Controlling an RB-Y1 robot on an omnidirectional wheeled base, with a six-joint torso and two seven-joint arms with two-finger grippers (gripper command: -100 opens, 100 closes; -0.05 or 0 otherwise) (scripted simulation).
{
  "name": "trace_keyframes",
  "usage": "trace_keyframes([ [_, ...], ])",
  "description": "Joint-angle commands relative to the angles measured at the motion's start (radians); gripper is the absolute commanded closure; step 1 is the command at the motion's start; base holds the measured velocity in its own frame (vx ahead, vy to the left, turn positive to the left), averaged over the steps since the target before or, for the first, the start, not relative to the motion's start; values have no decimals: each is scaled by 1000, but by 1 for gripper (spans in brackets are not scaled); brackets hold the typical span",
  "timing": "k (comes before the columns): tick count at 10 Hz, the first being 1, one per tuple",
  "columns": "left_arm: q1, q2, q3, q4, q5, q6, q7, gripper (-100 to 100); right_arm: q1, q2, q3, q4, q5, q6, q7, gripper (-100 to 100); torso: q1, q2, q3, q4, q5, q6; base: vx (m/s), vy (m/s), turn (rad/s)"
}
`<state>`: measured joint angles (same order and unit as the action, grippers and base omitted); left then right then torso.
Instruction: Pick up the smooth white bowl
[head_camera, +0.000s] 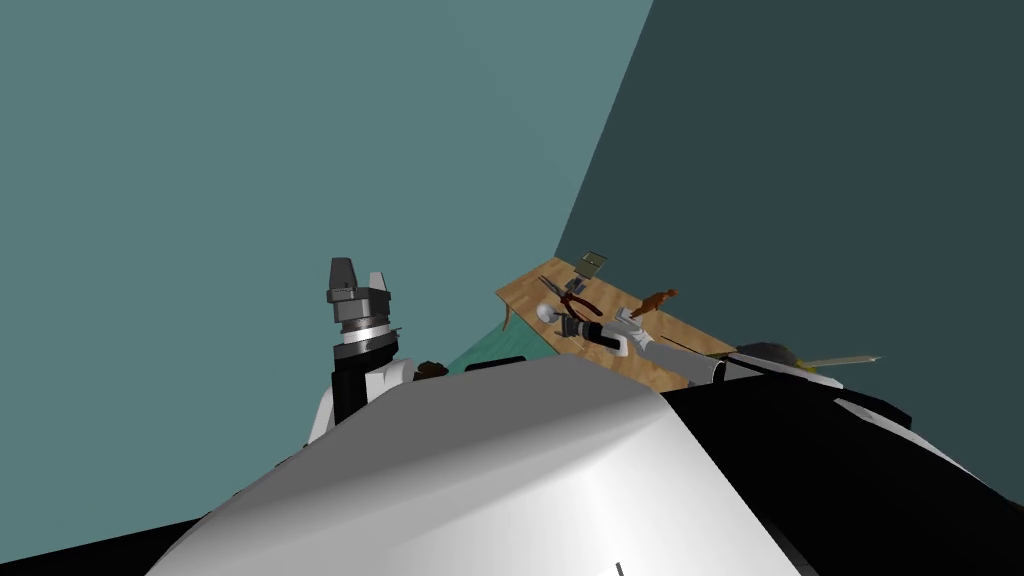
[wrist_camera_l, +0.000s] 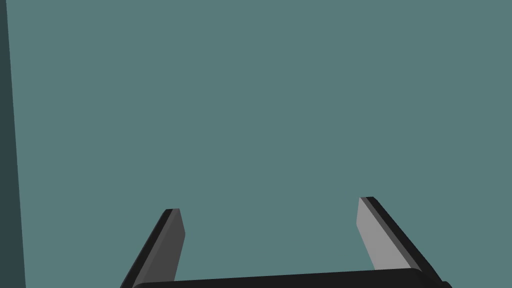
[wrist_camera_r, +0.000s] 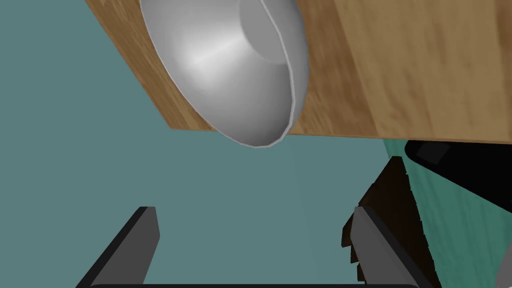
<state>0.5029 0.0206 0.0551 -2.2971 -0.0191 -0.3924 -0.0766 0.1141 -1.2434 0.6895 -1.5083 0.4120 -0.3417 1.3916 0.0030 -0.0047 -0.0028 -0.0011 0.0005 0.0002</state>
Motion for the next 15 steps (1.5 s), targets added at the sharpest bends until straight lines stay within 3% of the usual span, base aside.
trace_keyframes([
  [1,0,0,0,0,0,0,0,0,-19,-43,47,24,-10,26,37,-100,0,0,0,0,0,0,119,61,44],
  [5,0,0,0,0,0,0,0,0,-27,-92,137,94,-37,66,128,-100,1,-3,-2,-1,0,0,123,59,53],
  [9,0,0,0,0,0,0,0,0,-6,-95,229,144,-57,95,187,-100,2,-2,-1,0,0,0,110,68,59],
  [10,0,0,0,0,0,0,0,0,2,-89,242,148,-57,97,190,-100,2,-2,-1,-1,0,0,86,44,26],
  [11,0,0,0,0,0,0,0,0,-21,-98,244,143,-54,95,172,-100,1,-1,-1,0,0,0,28,15,0],
  [12,0,0,0,0,0,0,0,0,-19,-98,247,141,-54,97,174,0,-1,2,1,1,0,0,0,0,0],
  [13,1,0,-1,1,0,0,0,0,-39,-70,228,191,-12,64,151,-100,-1,2,1,1,-1,0,-24,10,12],
  [14,1,0,-1,1,0,0,0,0,-59,-42,209,222,19,31,128,-100,0,3,2,1,-1,0,-48,32,26],
  [15,1,0,-1,1,0,0,0,0,-59,-42,209,240,31,31,128,-100,1,5,3,2,0,0,-39,27,6],
])
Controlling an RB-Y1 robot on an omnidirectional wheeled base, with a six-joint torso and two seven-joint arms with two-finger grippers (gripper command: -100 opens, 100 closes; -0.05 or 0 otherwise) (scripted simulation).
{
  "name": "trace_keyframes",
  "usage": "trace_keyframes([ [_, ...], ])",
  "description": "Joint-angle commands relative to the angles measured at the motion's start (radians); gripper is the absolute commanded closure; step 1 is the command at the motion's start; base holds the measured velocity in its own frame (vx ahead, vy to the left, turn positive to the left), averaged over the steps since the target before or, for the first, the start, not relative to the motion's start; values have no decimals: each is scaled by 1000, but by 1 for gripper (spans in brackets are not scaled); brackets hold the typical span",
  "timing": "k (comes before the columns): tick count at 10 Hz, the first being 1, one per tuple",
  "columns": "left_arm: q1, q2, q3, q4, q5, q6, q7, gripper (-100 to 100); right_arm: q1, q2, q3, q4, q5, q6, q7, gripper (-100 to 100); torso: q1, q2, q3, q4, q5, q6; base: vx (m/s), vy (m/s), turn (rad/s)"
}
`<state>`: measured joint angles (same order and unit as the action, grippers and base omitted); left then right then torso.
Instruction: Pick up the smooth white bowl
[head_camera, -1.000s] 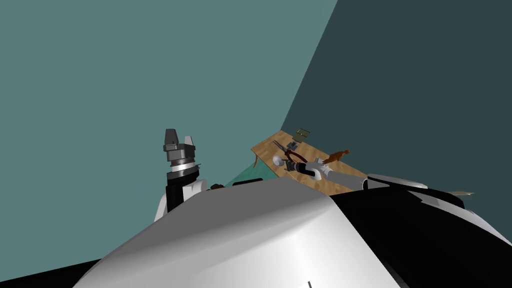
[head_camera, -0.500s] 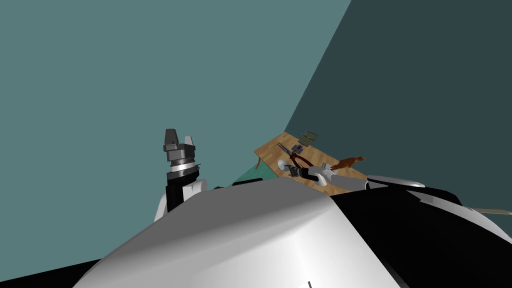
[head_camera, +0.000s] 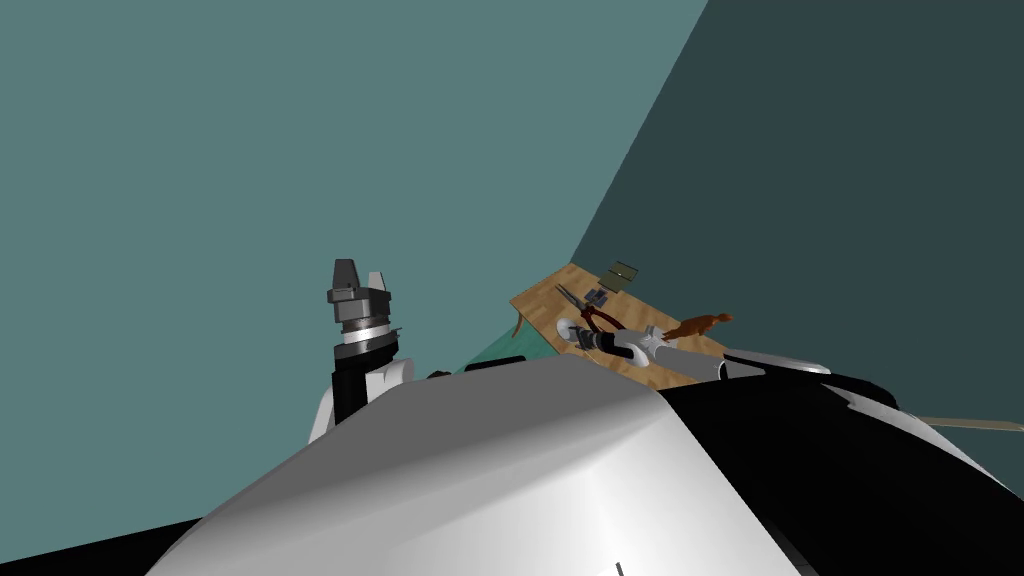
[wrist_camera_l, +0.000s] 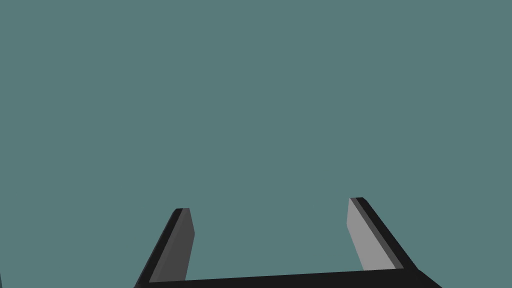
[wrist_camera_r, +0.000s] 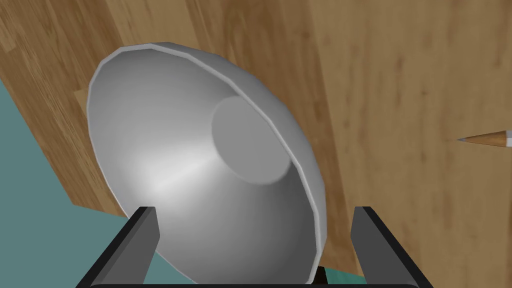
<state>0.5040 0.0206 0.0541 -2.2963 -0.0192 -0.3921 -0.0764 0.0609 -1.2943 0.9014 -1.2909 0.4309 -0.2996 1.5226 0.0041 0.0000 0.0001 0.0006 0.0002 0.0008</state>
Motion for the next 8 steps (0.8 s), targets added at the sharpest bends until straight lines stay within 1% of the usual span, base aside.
trace_keyframes([
  [1,0,0,0,0,0,0,0,0,-6,9,-3,31,12,-11,-3,-100,0,0,0,0,0,0,-18,11,-6],
  [2,0,0,0,0,0,0,0,0,-26,37,-21,71,55,-44,-26,-100,-1,-1,0,0,0,0,-25,14,8],
  [3,0,0,0,0,0,0,0,0,-26,37,-21,85,55,-44,-26,-100,-1,-1,-1,0,0,0,-27,13,14],
  [4,0,0,0,0,0,0,0,0,-46,65,-40,126,97,-77,-48,-100,-1,-1,0,0,0,0,-36,21,12],
  [5,0,0,0,0,0,0,0,0,-46,65,-40,139,97,-77,-48,-100,0,0,0,0,0,0,-29,20,7],
  [6,0,0,0,0,0,0,0,0,-65,93,-58,176,140,-109,-71,-100,-1,0,0,0,0,0,-34,21,10],
  [7,0,0,0,0,0,0,0,0,-65,93,-58,192,140,-109,-71,-100,0,0,0,0,0,0,-29,18,8],
  [8,0,0,0,0,0,0,0,0,-85,120,-77,232,183,-142,-94,-100,-1,-1,0,0,0,0,-36,24,11],
])
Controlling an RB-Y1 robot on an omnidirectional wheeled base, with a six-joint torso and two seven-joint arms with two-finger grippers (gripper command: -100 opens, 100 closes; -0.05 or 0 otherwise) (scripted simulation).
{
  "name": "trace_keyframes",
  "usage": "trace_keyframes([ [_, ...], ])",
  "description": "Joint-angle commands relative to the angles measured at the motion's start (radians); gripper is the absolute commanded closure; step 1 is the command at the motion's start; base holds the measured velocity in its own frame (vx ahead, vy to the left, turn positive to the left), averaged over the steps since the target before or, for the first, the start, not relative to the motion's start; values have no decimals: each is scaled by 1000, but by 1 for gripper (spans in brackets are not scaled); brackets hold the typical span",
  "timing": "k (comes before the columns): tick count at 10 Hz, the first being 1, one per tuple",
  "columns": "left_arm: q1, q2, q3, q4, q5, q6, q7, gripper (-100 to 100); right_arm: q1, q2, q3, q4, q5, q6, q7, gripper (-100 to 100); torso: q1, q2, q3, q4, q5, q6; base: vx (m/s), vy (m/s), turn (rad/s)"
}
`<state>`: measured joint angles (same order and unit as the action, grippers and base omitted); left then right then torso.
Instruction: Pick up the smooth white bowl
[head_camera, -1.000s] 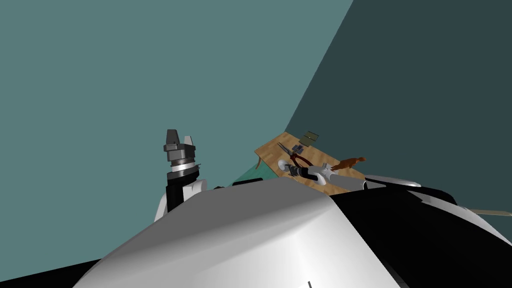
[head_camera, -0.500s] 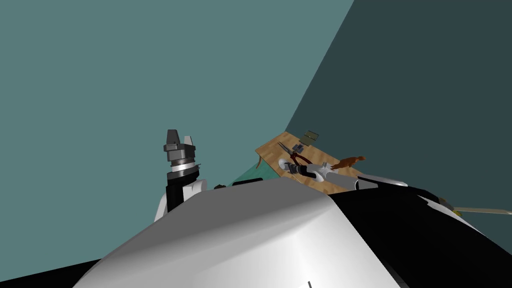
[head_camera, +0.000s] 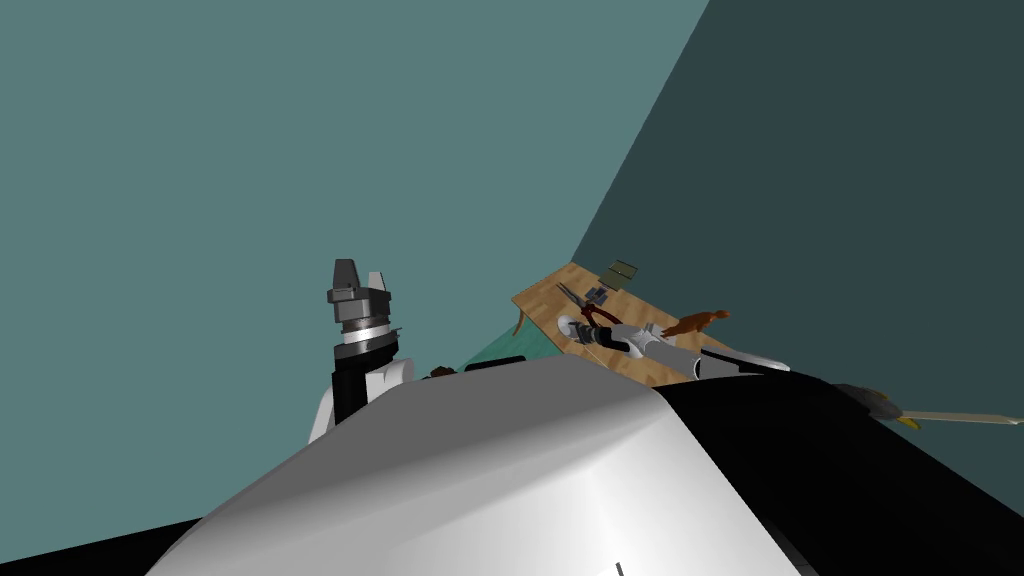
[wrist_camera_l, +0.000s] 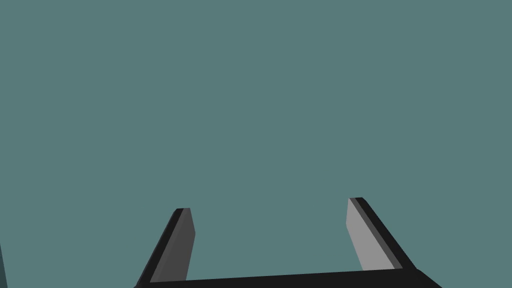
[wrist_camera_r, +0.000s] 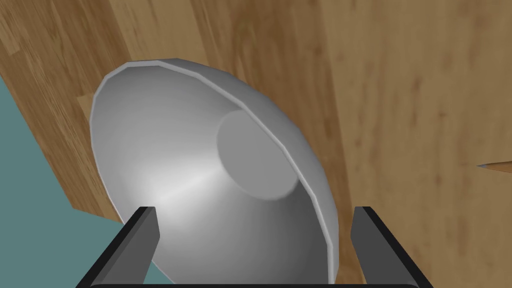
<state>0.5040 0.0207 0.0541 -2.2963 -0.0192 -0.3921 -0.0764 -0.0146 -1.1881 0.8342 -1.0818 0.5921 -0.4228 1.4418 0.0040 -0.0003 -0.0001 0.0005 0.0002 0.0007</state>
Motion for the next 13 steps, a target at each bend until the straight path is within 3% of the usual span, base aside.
trace_keyframes([
  [1,0,0,0,0,0,0,0,0,-10,14,-10,37,21,-19,-13,-100,0,0,0,0,0,0,-30,18,7],
  [2,0,0,0,0,0,0,0,0,-30,42,-28,70,64,-52,-36,-100,0,0,0,0,0,0,-33,17,12],
  [3,0,0,0,0,0,0,0,0,-30,42,-28,91,64,-52,-36,-100,0,0,0,0,0,0,-28,14,8],
  [4,0,0,0,0,0,0,0,0,-49,70,-47,124,106,-85,-58,-100,-1,0,0,0,0,0,-33,22,10],
  [7,0,0,0,0,0,0,0,0,-69,98,-65,198,149,-118,-81,-100,0,0,0,0,0,0,-30,19,9],
  [8,0,0,0,0,0,0,0,0,-89,126,-84,238,192,-151,-104,-100,0,0,0,0,0,0,-36,23,9],
  [10,0,0,0,0,0,0,0,0,-86,120,-80,235,186,-143,-103,-100,0,0,0,0,0,0,-20,11,4],
  [11,0,0,0,0,0,0,0,0,-86,121,-80,237,187,-146,-104,100,-1,-1,0,0,0,0,0,0,0],
  [13,0,0,0,0,0,0,0,0,-85,121,-80,238,187,-146,-104,100,-1,-2,-1,0,0,-1,-2,0,-1],
])
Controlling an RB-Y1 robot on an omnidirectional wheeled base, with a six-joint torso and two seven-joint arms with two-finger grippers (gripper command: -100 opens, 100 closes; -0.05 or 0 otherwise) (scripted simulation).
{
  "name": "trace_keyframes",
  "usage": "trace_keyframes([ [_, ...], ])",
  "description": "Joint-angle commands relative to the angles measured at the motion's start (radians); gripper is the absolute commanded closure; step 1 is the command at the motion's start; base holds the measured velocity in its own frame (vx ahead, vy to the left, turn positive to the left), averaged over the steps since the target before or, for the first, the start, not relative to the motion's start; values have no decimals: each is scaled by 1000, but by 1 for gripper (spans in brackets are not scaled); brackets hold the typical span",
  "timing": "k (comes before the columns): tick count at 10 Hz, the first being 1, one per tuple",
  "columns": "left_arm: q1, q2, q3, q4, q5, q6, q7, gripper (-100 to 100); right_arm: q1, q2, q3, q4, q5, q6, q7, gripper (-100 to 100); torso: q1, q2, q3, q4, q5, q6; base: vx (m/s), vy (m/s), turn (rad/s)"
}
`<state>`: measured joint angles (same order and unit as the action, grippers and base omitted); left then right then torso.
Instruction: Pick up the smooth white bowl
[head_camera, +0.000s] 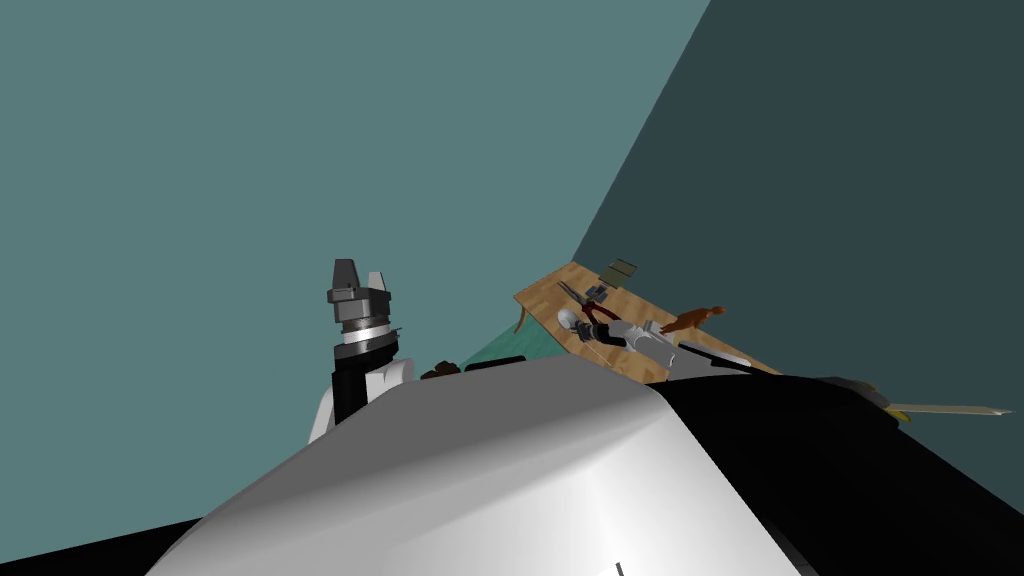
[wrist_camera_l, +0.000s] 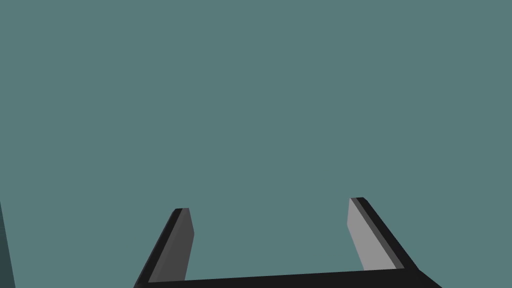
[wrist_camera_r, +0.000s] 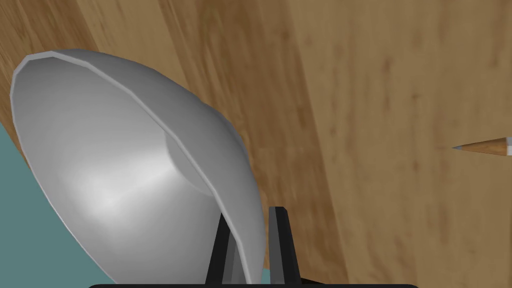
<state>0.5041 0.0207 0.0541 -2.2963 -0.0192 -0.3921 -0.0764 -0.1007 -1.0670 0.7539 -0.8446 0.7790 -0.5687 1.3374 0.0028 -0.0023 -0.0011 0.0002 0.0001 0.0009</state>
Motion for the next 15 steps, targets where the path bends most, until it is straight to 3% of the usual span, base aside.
trace_keyframes([
  [1,0,0,0,0,0,0,0,0,0,0,0,0,0,0,0,100,0,0,0,0,0,0,0,0,0],
  [2,0,0,0,0,0,0,0,0,0,0,0,0,0,0,0,100,0,0,0,0,0,0,0,0,0],
  [3,0,0,0,0,0,0,0,0,0,0,0,0,0,0,0,0,0,0,0,0,0,0,0,0,0],
  [4,0,0,0,0,0,0,0,0,17,-23,15,-39,-38,28,23,100,0,0,0,0,0,0,23,-17,-13],
  [5,0,0,0,0,0,0,0,0,37,-51,34,-71,-70,61,46,100,-1,0,0,1,0,0,53,-29,-14],
  [7,0,0,0,0,0,0,0,0,37,-51,34,-93,-80,61,46,100,-2,-2,-1,0,0,-1,39,-23,-7],
  [8,0,0,0,0,0,0,0,0,56,-79,52,-128,-123,94,69,100,-1,-1,0,1,0,-1,22,-16,1],
  [11,0,0,0,0,0,0,0,0,76,-107,71,-200,-166,127,91,100,-1,0,0,1,1,0,27,-21,-13],
  [12,0,0,0,0,0,0,0,0,96,-135,89,-238,-208,160,114,100,-1,0,0,1,0,-1,33,-15,-6],
  [15,0,0,0,0,0,0,0,0,116,-163,108,-308,-251,193,137,100,-1,-1,0,1,1,0,33,-16,-10],
])
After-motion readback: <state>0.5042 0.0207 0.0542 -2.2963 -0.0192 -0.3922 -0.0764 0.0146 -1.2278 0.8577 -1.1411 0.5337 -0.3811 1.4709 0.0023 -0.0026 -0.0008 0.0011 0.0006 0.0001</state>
